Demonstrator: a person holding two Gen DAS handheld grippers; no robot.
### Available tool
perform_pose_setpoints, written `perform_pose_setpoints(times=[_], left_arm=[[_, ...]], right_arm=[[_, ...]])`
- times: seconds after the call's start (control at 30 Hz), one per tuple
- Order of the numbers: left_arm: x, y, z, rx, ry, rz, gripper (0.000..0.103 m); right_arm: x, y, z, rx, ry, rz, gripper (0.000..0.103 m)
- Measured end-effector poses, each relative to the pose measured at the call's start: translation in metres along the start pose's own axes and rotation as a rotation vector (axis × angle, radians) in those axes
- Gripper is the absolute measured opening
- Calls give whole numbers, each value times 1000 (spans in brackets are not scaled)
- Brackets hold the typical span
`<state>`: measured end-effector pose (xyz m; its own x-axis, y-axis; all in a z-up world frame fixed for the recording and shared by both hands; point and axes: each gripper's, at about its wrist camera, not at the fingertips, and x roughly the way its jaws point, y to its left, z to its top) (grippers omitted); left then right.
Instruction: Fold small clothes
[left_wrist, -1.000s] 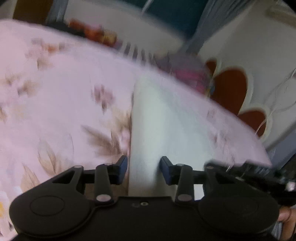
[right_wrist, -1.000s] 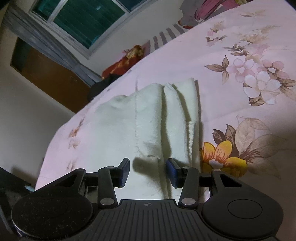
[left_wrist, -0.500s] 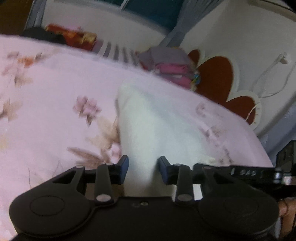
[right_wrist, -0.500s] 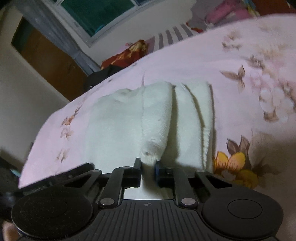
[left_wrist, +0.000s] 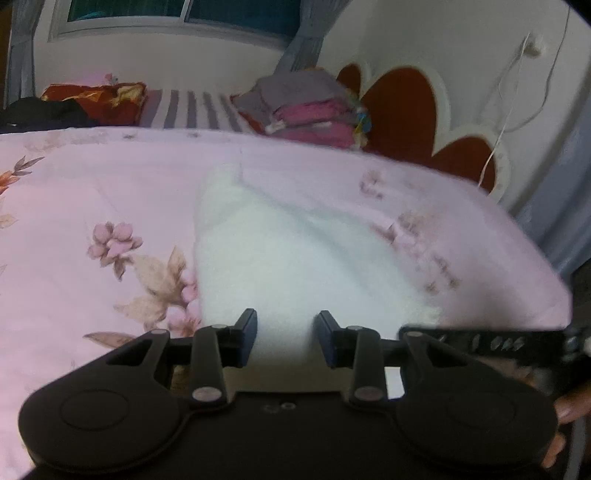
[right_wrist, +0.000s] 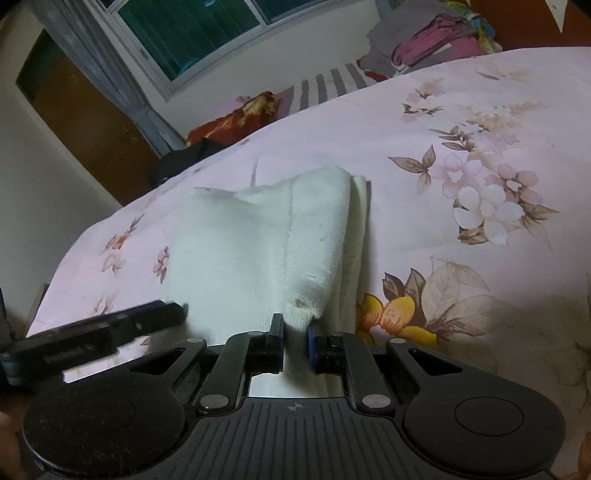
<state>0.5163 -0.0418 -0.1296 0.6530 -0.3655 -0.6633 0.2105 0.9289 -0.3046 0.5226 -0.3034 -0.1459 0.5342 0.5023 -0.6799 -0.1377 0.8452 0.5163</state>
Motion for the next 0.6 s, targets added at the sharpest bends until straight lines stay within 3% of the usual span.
perform_pose_setpoints(times=[0.1,0.2,0.27,0.3,0.33,0.37,0.6], left_arm=[[5,4,8,19,-10,18,34],[22,8,14,35,48,31,37],[23,10,17,33,45,25,37],[19,11,21,37,24,13,37],[16,13,24,42,2,11,38],[15,16,29,42,-15,16,38],[33,32,53,2,-16,-6,38]], right_arm=[[-2,0,-2,-4,6,-3,11],[-3,1,-4,-20,14,-16,10],[-7,-6,-2,17,-23,-4,11],[-13,-8,0,29,-57,-4,18],[-23,-10,5,34,-110,-7,31],[-31,-14,11,41,-164,-14,36],[14,-42,64,159,-143,17,36]])
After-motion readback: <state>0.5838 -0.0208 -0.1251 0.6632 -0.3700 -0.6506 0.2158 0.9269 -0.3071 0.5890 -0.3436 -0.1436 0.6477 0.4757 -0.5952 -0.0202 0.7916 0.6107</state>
